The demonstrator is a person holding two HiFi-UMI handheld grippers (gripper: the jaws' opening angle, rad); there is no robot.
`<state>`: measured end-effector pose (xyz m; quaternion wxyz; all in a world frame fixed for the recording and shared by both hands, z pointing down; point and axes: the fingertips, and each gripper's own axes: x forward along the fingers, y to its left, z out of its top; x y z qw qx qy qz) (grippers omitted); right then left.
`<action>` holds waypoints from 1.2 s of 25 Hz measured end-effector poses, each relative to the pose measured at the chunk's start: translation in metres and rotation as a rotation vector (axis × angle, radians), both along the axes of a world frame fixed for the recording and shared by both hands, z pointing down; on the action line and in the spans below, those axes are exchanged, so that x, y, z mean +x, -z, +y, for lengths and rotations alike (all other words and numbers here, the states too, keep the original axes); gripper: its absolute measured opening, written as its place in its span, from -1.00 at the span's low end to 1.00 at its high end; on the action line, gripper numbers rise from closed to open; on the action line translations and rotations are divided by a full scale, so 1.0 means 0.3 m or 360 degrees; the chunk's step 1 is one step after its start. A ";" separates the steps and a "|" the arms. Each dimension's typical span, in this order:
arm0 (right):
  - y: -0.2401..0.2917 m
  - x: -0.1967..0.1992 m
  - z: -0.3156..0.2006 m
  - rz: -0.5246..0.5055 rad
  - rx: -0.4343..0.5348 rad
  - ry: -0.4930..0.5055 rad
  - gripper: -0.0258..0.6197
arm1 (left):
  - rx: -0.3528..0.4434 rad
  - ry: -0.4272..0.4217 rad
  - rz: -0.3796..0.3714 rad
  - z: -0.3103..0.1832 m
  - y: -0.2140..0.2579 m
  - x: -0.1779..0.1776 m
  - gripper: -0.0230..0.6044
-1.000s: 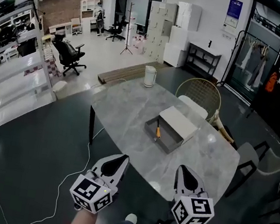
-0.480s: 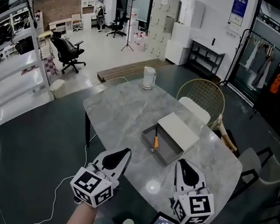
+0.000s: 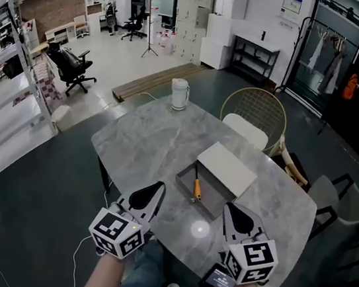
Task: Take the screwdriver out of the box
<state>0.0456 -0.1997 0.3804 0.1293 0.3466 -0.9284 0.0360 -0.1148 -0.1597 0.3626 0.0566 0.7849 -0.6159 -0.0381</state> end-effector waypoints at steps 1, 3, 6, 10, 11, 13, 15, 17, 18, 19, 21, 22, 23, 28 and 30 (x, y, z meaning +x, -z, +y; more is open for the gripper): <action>-0.013 -0.010 -0.032 0.0004 -0.0015 -0.0017 -0.84 | -0.0008 -0.0017 -0.0002 -0.036 -0.009 -0.014 -0.89; -0.032 -0.031 -0.103 0.0024 -0.0006 -0.0068 -0.84 | -0.0020 -0.0045 0.0004 -0.110 -0.024 -0.048 -0.89; -0.047 -0.083 -0.205 0.0034 0.0026 -0.0168 -0.84 | -0.0038 -0.0080 0.0024 -0.216 -0.041 -0.123 -0.89; -0.101 -0.169 -0.314 -0.0025 -0.0109 -0.0201 -0.84 | -0.0082 -0.0142 0.0036 -0.348 -0.089 -0.211 -0.89; -0.119 -0.188 -0.341 -0.0037 -0.0160 -0.0210 -0.84 | -0.0099 -0.0159 0.0040 -0.383 -0.104 -0.230 -0.89; -0.155 -0.227 -0.391 -0.0010 -0.0220 -0.0244 -0.84 | -0.0135 -0.0186 0.0051 -0.450 -0.132 -0.275 -0.89; -0.189 -0.263 -0.439 0.0046 -0.0258 -0.0291 -0.84 | -0.0166 -0.0209 0.0070 -0.514 -0.154 -0.324 -0.89; -0.219 -0.291 -0.485 0.0069 -0.0317 -0.0340 -0.84 | -0.0193 -0.0246 0.0086 -0.575 -0.173 -0.361 -0.89; -0.234 -0.302 -0.505 0.0067 -0.0357 -0.0358 -0.83 | -0.0206 -0.0270 0.0090 -0.603 -0.184 -0.373 -0.89; -0.252 -0.315 -0.521 0.0066 -0.0406 -0.0367 -0.83 | -0.0220 -0.0294 0.0094 -0.627 -0.196 -0.384 -0.89; -0.292 -0.344 -0.543 0.0081 -0.0519 -0.0357 -0.47 | -0.0247 -0.0340 0.0105 -0.670 -0.221 -0.403 -0.89; -0.310 -0.356 -0.553 0.0101 -0.0566 -0.0355 -0.32 | -0.0258 -0.0361 0.0112 -0.690 -0.231 -0.411 -0.89; -0.324 -0.363 -0.564 0.0129 -0.0599 -0.0363 -0.27 | -0.0268 -0.0380 0.0118 -0.709 -0.238 -0.417 -0.89; -0.379 -0.368 -0.588 0.0274 -0.0690 -0.0402 -0.27 | -0.0307 -0.0429 0.0155 -0.770 -0.266 -0.439 -0.89; -0.406 -0.364 -0.579 0.0313 -0.0730 -0.0392 -0.27 | -0.0329 -0.0427 0.0171 -0.776 -0.288 -0.439 -0.89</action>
